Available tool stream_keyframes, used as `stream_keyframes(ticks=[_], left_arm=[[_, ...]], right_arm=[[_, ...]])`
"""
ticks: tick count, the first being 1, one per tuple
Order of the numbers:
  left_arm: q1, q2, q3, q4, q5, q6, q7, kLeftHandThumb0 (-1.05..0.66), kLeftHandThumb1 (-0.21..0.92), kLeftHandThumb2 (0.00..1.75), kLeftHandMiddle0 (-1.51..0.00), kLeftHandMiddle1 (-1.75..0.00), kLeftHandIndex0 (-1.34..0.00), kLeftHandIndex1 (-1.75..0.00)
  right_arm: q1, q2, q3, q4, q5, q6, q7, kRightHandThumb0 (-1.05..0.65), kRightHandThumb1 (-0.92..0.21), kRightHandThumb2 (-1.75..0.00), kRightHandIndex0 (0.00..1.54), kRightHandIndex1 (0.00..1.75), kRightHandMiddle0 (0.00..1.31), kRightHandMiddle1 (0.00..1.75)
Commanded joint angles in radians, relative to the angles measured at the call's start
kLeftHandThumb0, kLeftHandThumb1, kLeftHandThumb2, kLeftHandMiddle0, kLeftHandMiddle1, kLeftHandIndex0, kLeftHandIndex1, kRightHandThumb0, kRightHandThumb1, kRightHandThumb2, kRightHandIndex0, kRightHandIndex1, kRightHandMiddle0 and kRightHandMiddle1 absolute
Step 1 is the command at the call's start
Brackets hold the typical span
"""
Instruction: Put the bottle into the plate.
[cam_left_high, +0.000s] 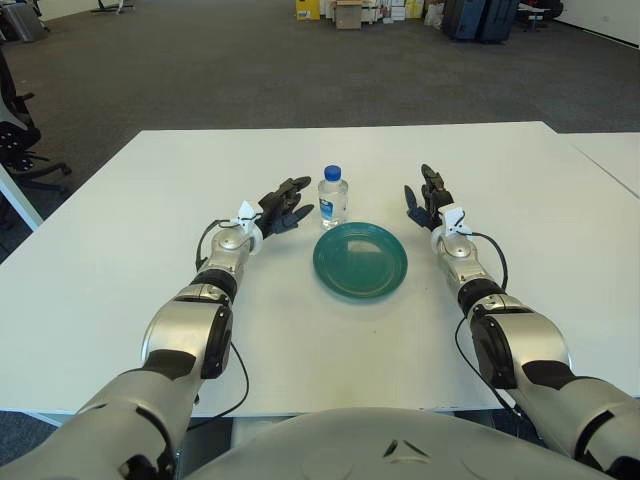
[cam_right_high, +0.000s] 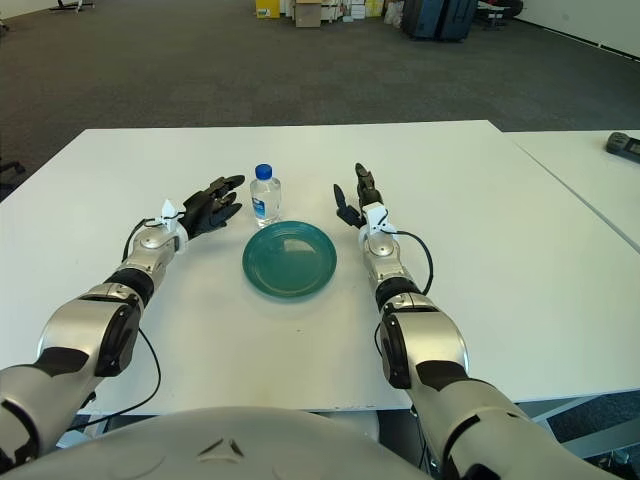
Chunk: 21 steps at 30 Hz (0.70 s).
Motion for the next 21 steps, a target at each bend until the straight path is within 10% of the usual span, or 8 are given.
stream_keyframes(ticks=[1,21], left_arm=[[-0.051,-0.001,-0.020,0.002,0.024,0.015,0.023,-1.00,0.92,0.24,-0.06,0.00,0.00,-0.30],[-0.084,-0.032,-0.039,0.012,0.037,0.077,0.042,-0.99,0.92,0.21,-0.13,-0.02,0.00,-0.39]], right_arm=[[0.008,0.002,-0.002,-0.017,0.006,-0.005,-0.014,-0.96,-0.92,-0.77,0.00,0.00,0.00,0.24],[0.039,0.017,-0.004,-0.038,0.014,-0.006,-0.044,-0.95,-0.92,-0.79,0.01,0.00,0.00,0.27]])
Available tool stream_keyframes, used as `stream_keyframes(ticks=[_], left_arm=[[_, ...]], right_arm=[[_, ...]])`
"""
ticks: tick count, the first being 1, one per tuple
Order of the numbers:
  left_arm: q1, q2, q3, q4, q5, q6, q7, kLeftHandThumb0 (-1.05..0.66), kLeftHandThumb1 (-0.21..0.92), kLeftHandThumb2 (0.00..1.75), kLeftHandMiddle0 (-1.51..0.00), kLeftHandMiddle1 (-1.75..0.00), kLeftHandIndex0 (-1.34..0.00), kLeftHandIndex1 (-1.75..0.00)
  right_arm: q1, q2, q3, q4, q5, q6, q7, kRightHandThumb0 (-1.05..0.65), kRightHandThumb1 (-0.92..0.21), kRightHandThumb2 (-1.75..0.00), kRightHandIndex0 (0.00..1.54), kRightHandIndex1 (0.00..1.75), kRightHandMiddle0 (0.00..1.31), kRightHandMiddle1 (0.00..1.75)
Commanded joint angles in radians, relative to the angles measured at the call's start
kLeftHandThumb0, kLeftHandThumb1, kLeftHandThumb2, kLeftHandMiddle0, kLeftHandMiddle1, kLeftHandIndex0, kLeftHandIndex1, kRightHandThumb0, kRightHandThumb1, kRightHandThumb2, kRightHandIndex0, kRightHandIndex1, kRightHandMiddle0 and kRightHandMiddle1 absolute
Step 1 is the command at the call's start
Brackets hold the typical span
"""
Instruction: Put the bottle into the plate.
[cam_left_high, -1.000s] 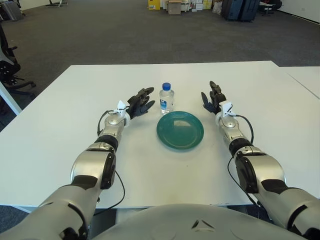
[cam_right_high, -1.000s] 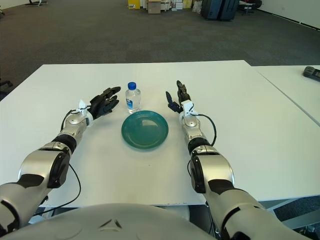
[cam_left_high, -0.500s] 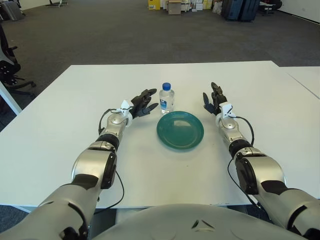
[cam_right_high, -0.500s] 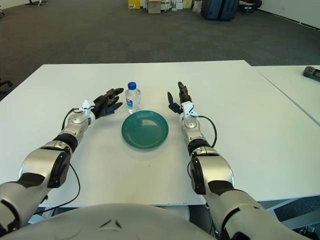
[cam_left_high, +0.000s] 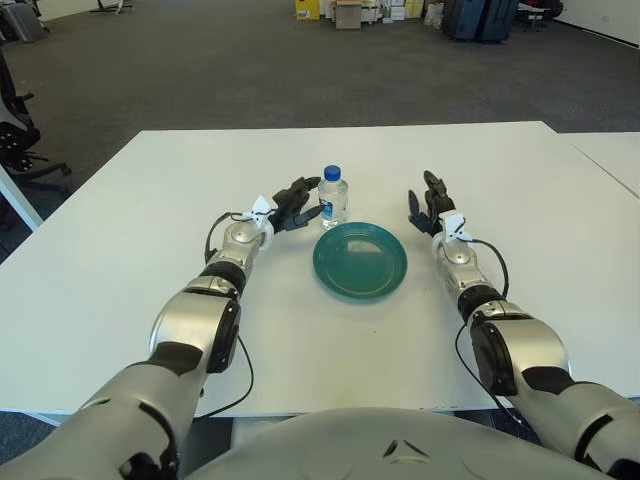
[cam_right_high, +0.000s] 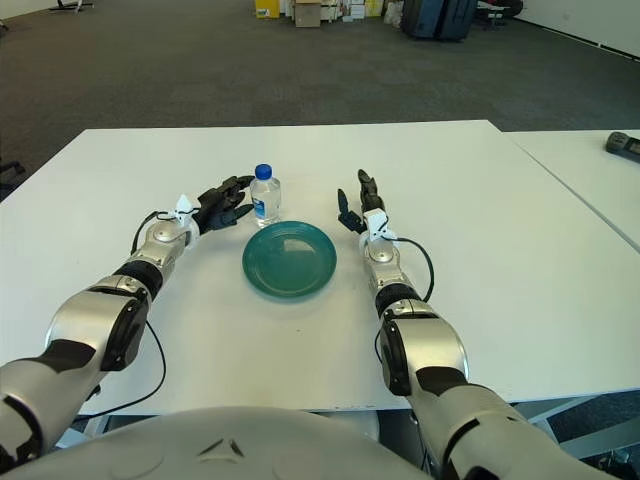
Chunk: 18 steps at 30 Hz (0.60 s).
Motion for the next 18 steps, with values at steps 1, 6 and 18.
stream_keyframes(ticks=[1,6,18], left_arm=[[-0.044,-0.002,0.000,0.001,0.003,0.022,0.013,-0.99,0.92,0.21,-0.13,-0.02,0.00,-0.39],[-0.055,-0.013,-0.002,0.001,0.005,0.043,0.026,-0.99,0.92,0.20,-0.14,-0.02,0.00,-0.41],[-0.095,-0.054,-0.013,0.005,0.017,0.098,0.078,-0.96,0.92,0.15,-0.15,-0.01,0.00,-0.36]], right_arm=[[0.000,0.009,-0.004,-0.026,0.011,-0.005,-0.009,-0.95,-0.92,-0.79,0.01,0.00,0.00,0.27],[0.012,0.014,-0.004,-0.037,0.013,-0.006,-0.018,-0.93,-0.92,-0.78,0.01,0.00,0.00,0.26],[0.058,0.024,-0.003,-0.077,0.012,-0.037,-0.044,-0.94,-0.92,-0.80,0.01,0.00,0.00,0.25]])
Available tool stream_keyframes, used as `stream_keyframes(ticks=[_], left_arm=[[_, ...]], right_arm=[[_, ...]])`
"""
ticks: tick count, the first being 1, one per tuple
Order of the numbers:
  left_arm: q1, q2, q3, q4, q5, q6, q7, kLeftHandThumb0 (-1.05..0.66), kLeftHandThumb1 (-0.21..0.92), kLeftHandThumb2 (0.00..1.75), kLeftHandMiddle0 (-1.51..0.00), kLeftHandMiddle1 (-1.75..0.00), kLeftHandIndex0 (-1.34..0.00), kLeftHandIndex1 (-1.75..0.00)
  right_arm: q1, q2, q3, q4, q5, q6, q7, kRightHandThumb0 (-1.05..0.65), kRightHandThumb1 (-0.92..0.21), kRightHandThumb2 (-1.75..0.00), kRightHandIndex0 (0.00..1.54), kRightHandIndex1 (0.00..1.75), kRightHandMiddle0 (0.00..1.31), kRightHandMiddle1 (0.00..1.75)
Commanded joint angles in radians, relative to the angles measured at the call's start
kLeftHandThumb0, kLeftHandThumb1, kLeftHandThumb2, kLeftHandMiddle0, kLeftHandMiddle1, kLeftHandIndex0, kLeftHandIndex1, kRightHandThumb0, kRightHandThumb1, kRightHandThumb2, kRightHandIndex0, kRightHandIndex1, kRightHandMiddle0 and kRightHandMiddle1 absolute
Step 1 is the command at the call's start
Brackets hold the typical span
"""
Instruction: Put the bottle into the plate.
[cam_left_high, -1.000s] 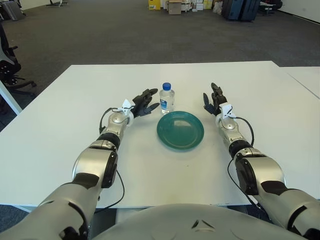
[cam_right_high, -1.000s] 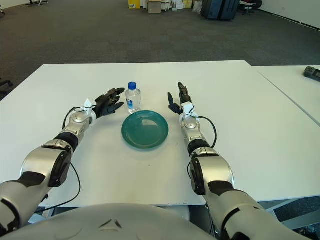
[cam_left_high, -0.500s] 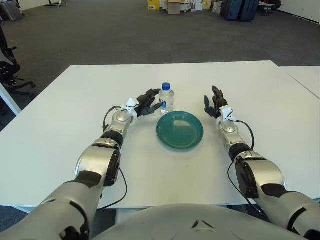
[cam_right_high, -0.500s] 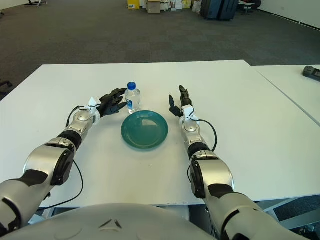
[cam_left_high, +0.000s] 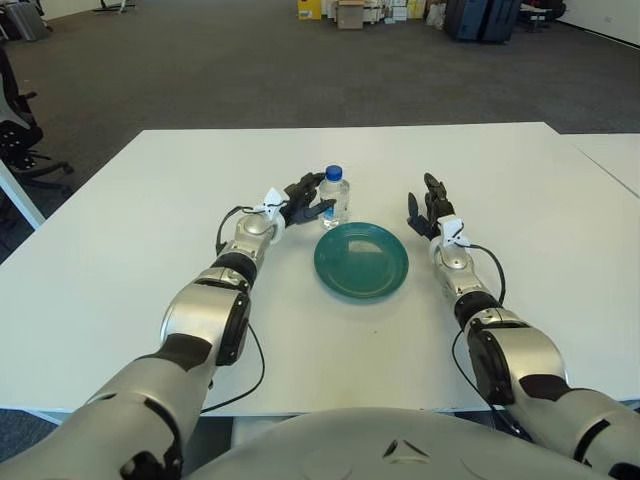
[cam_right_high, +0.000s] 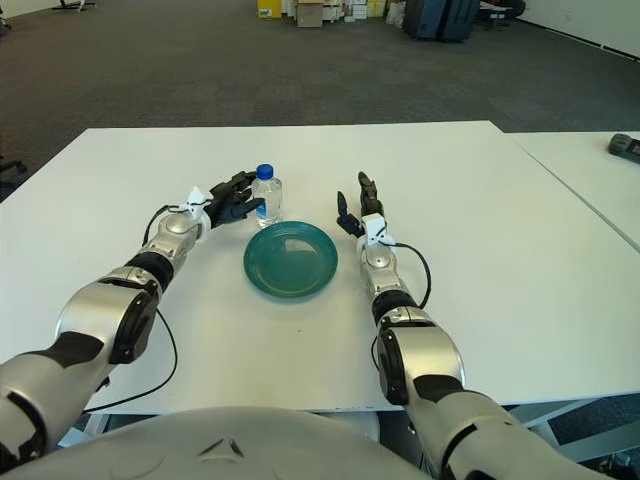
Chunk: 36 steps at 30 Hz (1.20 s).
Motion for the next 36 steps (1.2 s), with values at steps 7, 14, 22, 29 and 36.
stream_keyframes(ticks=[7,14,22,29,36], left_arm=[[-0.042,-0.025,-0.006,0.011,0.012,0.032,0.041,-0.94,0.92,0.16,-0.17,-0.02,0.00,-0.36],[-0.043,-0.039,-0.009,0.012,0.016,0.039,0.063,-0.92,0.92,0.16,-0.20,-0.02,0.00,-0.41],[-0.050,-0.085,-0.006,0.018,0.011,0.073,0.106,-0.90,0.92,0.12,-0.23,-0.02,0.00,-0.53],[-0.059,-0.112,-0.005,0.021,0.011,0.106,0.135,-0.91,0.92,0.09,-0.23,-0.01,0.00,-0.52],[-0.065,-0.129,-0.008,0.023,0.016,0.122,0.163,-0.92,0.92,0.10,-0.23,-0.01,0.00,-0.55]], right_arm=[[0.043,-0.001,-0.009,-0.047,0.014,-0.031,-0.016,-0.95,-0.92,-0.80,0.01,0.00,0.00,0.26],[0.072,-0.007,-0.013,-0.066,0.021,-0.044,-0.009,-0.94,-0.92,-0.79,0.00,0.00,0.00,0.29],[0.092,-0.009,-0.024,-0.079,0.038,-0.051,0.022,-0.93,-0.92,-0.81,0.01,0.00,0.00,0.36],[0.105,-0.009,-0.028,-0.087,0.047,-0.055,0.039,-0.90,-0.92,-0.82,0.05,0.01,0.00,0.46],[0.114,-0.011,-0.032,-0.097,0.052,-0.060,0.044,-0.87,-0.92,-0.81,0.09,0.02,0.00,0.58]])
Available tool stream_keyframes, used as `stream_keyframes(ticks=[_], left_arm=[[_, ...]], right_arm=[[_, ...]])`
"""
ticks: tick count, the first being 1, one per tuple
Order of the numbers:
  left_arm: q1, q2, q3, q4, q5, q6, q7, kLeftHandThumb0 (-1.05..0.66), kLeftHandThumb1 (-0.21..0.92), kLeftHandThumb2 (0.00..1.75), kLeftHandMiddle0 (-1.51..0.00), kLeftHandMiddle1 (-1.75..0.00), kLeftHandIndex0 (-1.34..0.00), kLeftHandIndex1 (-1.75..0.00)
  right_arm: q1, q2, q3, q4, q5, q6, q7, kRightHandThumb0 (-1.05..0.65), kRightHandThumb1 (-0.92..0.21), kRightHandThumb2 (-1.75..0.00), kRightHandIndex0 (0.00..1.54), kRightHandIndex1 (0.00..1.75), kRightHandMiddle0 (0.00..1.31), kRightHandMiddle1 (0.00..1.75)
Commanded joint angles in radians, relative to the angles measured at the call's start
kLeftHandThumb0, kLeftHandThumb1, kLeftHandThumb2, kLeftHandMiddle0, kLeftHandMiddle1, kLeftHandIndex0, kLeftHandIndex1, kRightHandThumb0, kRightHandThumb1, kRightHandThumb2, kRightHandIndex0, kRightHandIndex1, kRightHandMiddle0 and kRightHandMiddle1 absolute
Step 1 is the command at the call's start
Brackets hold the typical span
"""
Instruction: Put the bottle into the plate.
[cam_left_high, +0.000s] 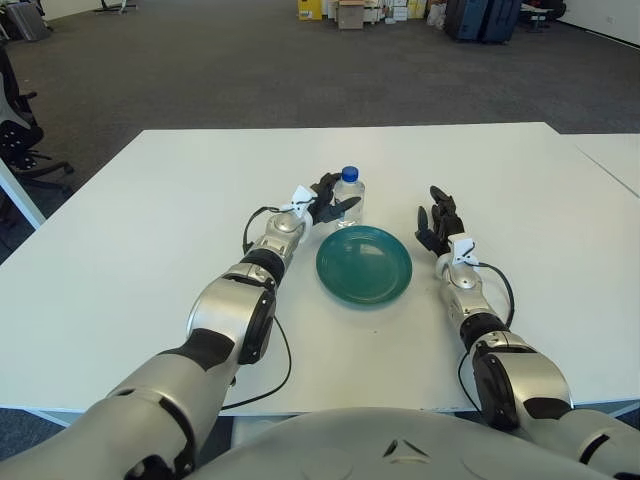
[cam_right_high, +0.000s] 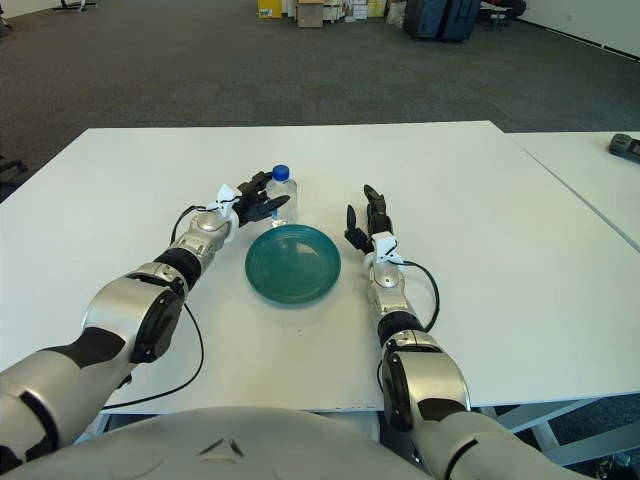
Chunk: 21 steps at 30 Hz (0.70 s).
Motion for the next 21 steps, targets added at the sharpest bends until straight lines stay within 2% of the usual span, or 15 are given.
stream_keyframes(ticks=[1,4,7,8,9,10,11,13,14,16,21], left_arm=[[-0.029,-0.002,-0.005,0.010,0.013,0.016,0.020,-0.92,0.92,0.11,-0.24,-0.01,0.00,-0.56],[-0.032,-0.011,-0.008,0.010,0.017,0.023,0.045,-0.91,0.92,0.10,-0.27,-0.03,0.00,-0.62],[-0.033,-0.020,-0.016,0.006,0.029,0.023,0.097,-0.89,0.91,0.08,-0.34,-0.07,0.00,-0.81],[-0.032,-0.022,-0.019,0.006,0.035,0.022,0.120,-0.88,0.91,0.05,-0.31,-0.25,0.00,-0.94],[-0.032,-0.024,-0.021,0.005,0.039,0.022,0.136,-0.86,0.91,0.04,-0.25,-0.57,0.00,-1.10],[-0.030,-0.028,-0.028,0.005,0.050,0.021,0.180,-0.85,0.90,0.03,-0.20,-0.80,0.00,-1.21],[-0.029,-0.031,-0.033,0.004,0.059,0.019,0.212,-0.83,0.89,0.03,-0.24,-1.13,0.00,-1.36],[-0.028,-0.039,-0.049,0.004,0.085,0.016,0.287,-0.81,0.87,0.02,-0.32,-1.43,0.00,-1.53],[-0.031,-0.046,-0.071,0.007,0.115,0.034,0.362,-0.80,0.87,0.02,-0.34,-1.49,0.00,-1.57],[-0.039,-0.056,-0.098,0.012,0.154,0.071,0.462,-0.75,0.84,0.01,-0.55,-1.64,-0.10,-1.67],[-0.048,-0.070,-0.106,0.019,0.168,0.125,0.534,-0.64,0.84,0.01,-0.75,-1.73,-0.34,-1.73]], right_arm=[[0.006,-0.006,-0.009,-0.016,0.016,-0.014,0.004,-0.87,-0.92,-0.81,0.09,0.02,0.00,0.60],[0.009,-0.005,-0.013,-0.022,0.019,-0.012,0.006,-0.86,-0.92,-0.81,0.11,0.02,0.00,0.66],[0.011,-0.005,-0.017,-0.027,0.022,-0.009,0.009,-0.84,-0.92,-0.81,0.11,0.02,0.00,0.69],[0.012,-0.005,-0.019,-0.029,0.023,-0.008,0.010,-0.82,-0.92,-0.82,0.11,0.02,0.00,0.70],[0.012,-0.006,-0.020,-0.029,0.024,-0.007,0.011,-0.81,-0.92,-0.82,0.11,0.02,0.00,0.71],[0.013,-0.007,-0.022,-0.030,0.026,-0.003,0.013,-0.81,-0.92,-0.82,0.11,0.02,0.00,0.72],[0.013,-0.008,-0.024,-0.031,0.028,0.000,0.015,-0.80,-0.92,-0.83,0.11,0.01,0.00,0.72],[0.012,-0.009,-0.028,-0.030,0.031,0.005,0.015,-0.79,-0.92,-0.84,0.12,0.01,0.00,0.72],[0.011,-0.008,-0.033,-0.028,0.035,0.010,0.012,-0.78,-0.92,-0.84,0.12,0.01,0.00,0.72],[0.009,-0.005,-0.040,-0.026,0.041,0.016,0.007,-0.77,-0.92,-0.86,0.13,0.02,0.00,0.75],[0.008,-0.004,-0.051,-0.021,0.053,0.018,0.010,-0.76,-0.92,-0.88,0.15,0.02,0.00,0.79]])
